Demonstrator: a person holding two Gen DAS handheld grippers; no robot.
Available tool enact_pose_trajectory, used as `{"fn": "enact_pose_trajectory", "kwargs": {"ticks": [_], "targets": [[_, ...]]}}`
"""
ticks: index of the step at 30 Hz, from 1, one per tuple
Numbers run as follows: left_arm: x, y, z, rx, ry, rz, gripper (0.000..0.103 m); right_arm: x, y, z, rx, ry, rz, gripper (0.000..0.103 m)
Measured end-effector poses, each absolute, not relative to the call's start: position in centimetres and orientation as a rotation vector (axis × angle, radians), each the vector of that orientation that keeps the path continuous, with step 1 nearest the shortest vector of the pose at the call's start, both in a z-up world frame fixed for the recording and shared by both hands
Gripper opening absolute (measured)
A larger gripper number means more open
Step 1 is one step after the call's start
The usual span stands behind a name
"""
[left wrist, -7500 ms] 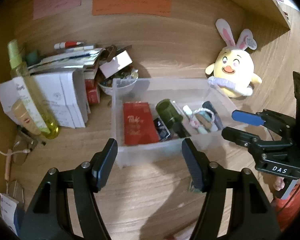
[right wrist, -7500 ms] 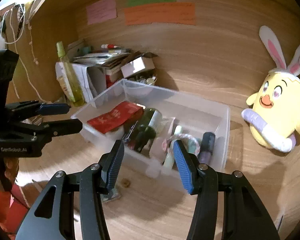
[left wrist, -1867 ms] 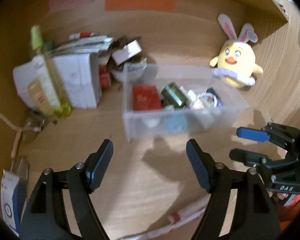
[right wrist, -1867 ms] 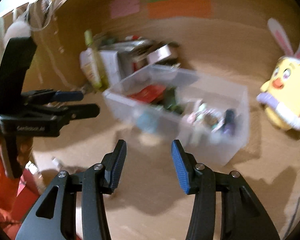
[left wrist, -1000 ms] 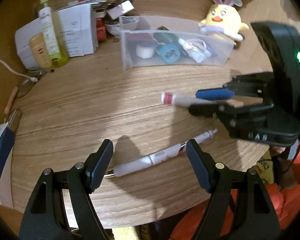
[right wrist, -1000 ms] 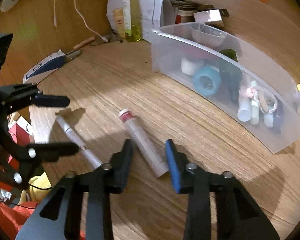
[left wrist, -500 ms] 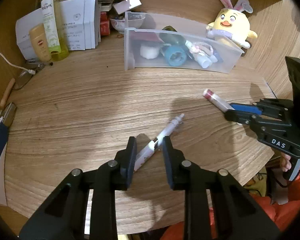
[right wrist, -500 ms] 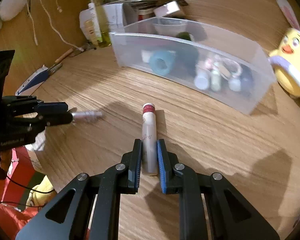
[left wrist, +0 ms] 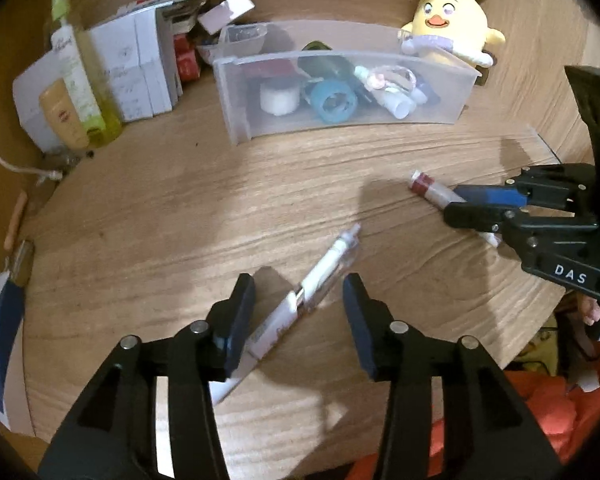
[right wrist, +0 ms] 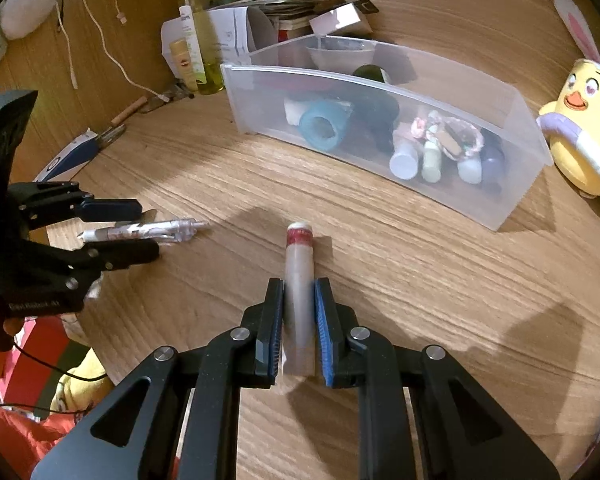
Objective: Organize objects
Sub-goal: 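Grasp the white pen with the left gripper while the right grasps the red-capped tube, then carry the white pen and red-capped tube over the bin with both grippers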
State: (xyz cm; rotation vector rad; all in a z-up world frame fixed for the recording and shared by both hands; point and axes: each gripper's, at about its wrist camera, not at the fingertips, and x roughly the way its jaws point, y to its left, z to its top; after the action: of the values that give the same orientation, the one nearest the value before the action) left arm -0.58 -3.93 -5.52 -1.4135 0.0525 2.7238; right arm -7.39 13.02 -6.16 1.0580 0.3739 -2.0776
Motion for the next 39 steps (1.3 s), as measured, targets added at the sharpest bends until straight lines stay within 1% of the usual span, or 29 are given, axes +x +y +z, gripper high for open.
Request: {"fn": "enact_pose_trajectory", "kwargs": {"ticks": [1,2,3,7,14,22,32,34,39], "targets": [[-0.7,-3.8,-5.5,-1.401,0.076,2.732,0.024,-7.4,12.8,-6.2,1.052,0.370,-2.077,0.015],[-0.8,-3.6,-5.5,-1.403,0.092,2.731,0.020,-7.3,12.5,-6.3,1.037,0.377,-2.077,0.015],[-0.9,-3.5,-5.5,-1.408,0.111,2.723,0.013,-7.2,12.4,-6.3,1.029,0.388,-2.080,0.014],[-1.2,-3.2,-5.3,-1.427,0.124,2.738,0.013,-7.0,12.0,-6.4,1.007,0.402,-2.079,0.014],[-2.3,-4.1,-3.8,-1.375,-0.060,2.763,0.013,-7.7,12.7,-5.6,0.978,0.298,-2.087,0.014],[-3.8,-4.5,-0.6,-1.242,-0.181,2.795,0.013,-8.9,13.7,-3.1,0.911,0.211,-2.136,0.014],[-5.5,-4.3,2.9,-1.103,-0.233,2.823,0.012,-10.4,14.6,0.8,0.790,0.152,-2.189,0.014],[-5.9,-4.5,3.4,-1.086,-0.246,2.826,0.010,-10.6,14.9,1.3,0.773,0.150,-2.197,0.014],[-7.2,-4.6,4.8,-1.030,-0.270,2.827,0.010,-11.7,15.1,2.5,0.744,0.150,-2.219,0.014]]}}
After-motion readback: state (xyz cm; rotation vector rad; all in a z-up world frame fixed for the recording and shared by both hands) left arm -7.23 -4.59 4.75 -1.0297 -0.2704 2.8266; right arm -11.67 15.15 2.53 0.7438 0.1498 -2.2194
